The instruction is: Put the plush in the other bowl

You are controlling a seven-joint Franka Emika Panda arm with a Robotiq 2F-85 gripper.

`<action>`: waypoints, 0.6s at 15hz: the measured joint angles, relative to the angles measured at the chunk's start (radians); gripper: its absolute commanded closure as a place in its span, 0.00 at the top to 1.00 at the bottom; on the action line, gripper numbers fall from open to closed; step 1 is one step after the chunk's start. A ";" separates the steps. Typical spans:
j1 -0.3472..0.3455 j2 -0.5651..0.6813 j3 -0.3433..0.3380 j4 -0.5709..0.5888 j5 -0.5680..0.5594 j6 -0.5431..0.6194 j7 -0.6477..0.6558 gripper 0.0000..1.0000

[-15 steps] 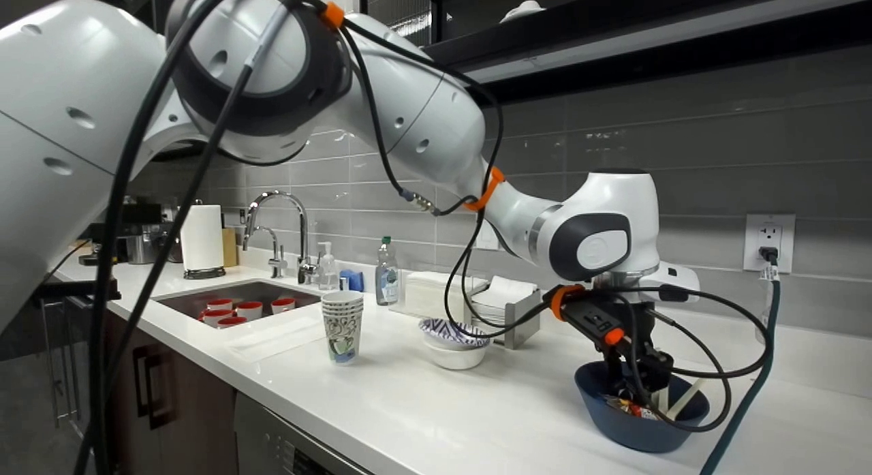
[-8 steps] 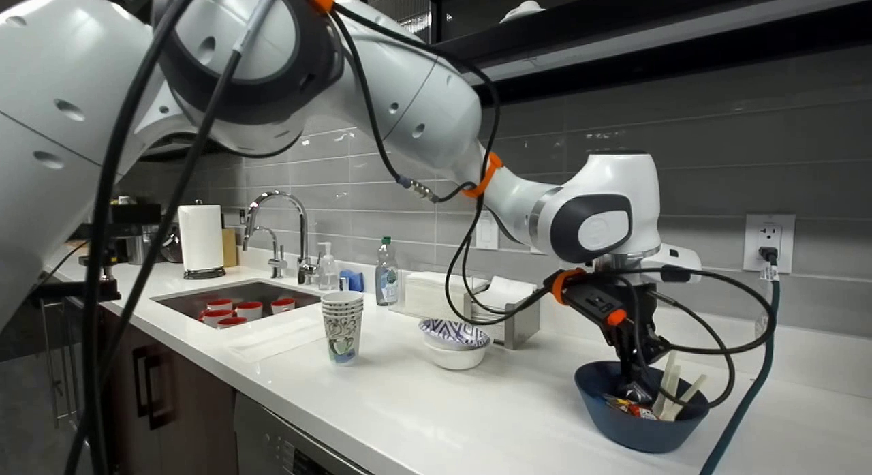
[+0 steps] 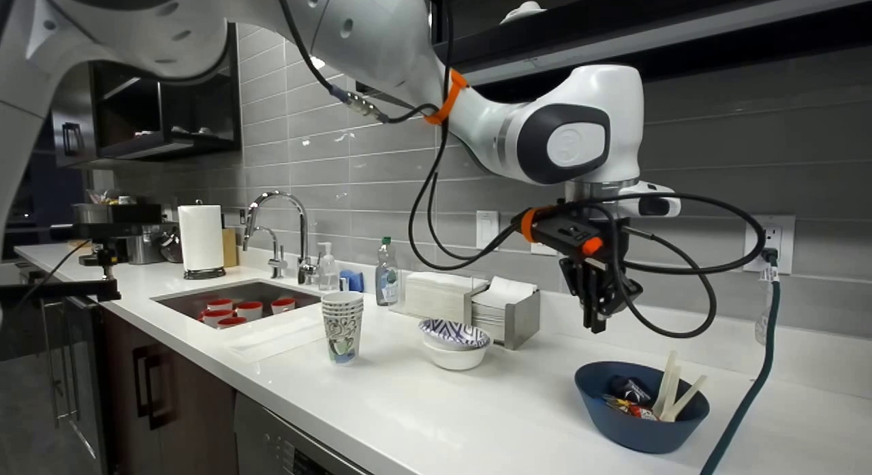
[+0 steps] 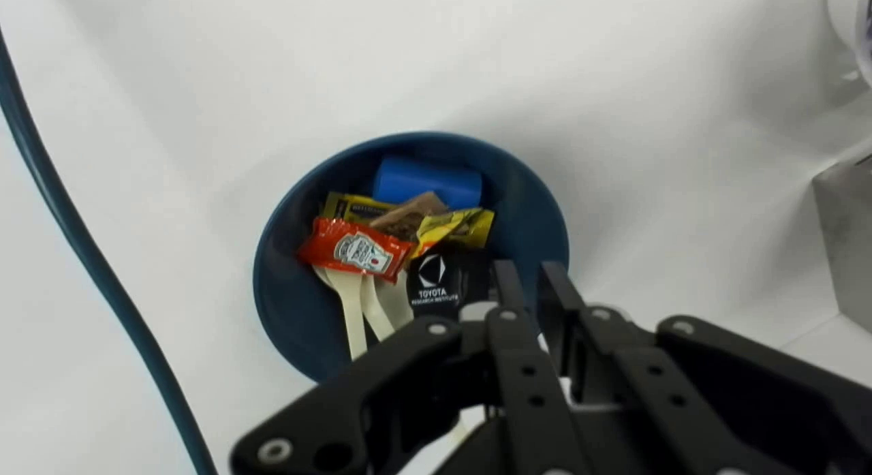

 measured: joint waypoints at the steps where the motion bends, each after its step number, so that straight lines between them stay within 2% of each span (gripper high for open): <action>1: 0.002 0.000 0.001 -0.015 0.001 0.006 -0.002 0.54; 7: 0.009 0.125 0.006 -0.013 0.000 0.164 -0.004 0.95; 8: 0.008 0.149 0.006 0.001 0.000 0.177 -0.003 1.00; 9: 0.006 0.173 0.006 0.018 0.000 0.187 -0.001 1.00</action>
